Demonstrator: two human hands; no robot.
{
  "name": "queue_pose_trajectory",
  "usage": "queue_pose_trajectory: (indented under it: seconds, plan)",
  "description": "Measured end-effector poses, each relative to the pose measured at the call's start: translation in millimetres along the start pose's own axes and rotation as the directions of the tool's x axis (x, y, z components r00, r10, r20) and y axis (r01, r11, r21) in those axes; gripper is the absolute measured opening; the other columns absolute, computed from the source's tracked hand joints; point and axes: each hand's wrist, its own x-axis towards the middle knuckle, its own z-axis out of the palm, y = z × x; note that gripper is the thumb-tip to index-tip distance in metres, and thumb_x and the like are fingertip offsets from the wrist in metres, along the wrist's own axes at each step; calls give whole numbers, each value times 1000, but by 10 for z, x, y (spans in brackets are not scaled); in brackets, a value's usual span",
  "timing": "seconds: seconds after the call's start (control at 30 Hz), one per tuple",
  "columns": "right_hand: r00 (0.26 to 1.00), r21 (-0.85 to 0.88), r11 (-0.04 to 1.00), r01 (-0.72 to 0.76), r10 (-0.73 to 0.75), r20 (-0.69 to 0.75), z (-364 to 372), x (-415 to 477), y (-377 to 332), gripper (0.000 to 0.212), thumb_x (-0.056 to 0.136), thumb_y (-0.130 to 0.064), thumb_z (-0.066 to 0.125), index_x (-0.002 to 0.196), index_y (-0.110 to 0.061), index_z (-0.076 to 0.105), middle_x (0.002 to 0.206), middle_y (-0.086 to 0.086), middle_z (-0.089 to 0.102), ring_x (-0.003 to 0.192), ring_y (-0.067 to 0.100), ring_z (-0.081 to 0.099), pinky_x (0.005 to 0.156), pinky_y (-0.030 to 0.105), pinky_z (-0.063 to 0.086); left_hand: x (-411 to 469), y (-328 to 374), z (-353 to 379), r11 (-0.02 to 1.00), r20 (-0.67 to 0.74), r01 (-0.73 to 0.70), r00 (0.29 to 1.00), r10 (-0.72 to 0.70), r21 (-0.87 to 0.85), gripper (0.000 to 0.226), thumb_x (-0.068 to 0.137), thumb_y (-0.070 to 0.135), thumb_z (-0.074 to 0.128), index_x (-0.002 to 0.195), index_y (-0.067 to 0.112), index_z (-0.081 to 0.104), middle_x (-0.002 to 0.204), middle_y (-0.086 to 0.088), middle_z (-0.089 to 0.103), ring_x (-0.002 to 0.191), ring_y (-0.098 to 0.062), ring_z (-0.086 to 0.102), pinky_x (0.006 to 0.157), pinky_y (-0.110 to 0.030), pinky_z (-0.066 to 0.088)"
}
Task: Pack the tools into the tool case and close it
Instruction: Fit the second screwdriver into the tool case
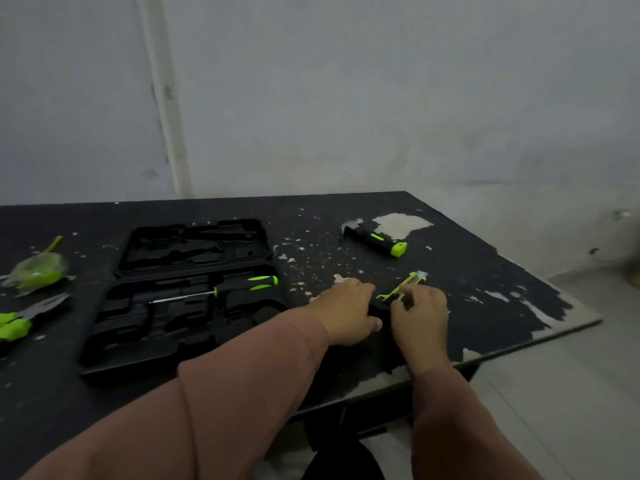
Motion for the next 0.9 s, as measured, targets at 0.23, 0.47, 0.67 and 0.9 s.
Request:
queue_pose_trajectory:
  seconds: [0.23, 0.47, 0.67, 0.9]
  plan:
    - [996, -58, 998, -23, 28, 82, 133, 64, 67, 34, 86, -2, 43, 115, 0, 60, 131, 17, 47, 122, 26, 41, 102, 29, 32, 328, 120, 204, 996, -33, 4, 999, -1, 93, 51, 88, 26, 51, 136, 13, 38, 134, -13, 41, 126, -33, 35, 102, -45, 34]
    - [989, -96, 993, 69, -56, 137, 133, 84, 97, 24, 85, -3, 43, 96, -3, 65, 112, 12, 57, 107, 23, 47, 92, 26, 32, 454, 94, 276, 999, -135, 43, 990, -42, 8, 42, 91, 28, 48, 129, 11, 47, 127, -14, 43, 120, -33, 39, 96, -42, 37]
    - [984, 19, 994, 112, -113, 139, 85, 38, 58, 25, 84, -6, 53, 103, -10, 69, 111, 6, 62, 93, 2, 39, 73, 5, 24, 328, 64, 234, 979, -217, 78, 969, -119, -186, 38, 86, 23, 53, 120, 5, 56, 119, -16, 42, 115, -33, 44, 98, -42, 42]
    - [947, 179, 943, 281, -303, 111, 119, -214, -258, 28, 81, 0, 59, 106, -10, 68, 112, 4, 62, 91, -14, 38, 79, -11, 21, -68, -201, -168, 973, -336, 33, 936, -110, -227, 51, 84, 23, 63, 132, 10, 49, 117, -9, 39, 113, -26, 48, 96, -28, 40]
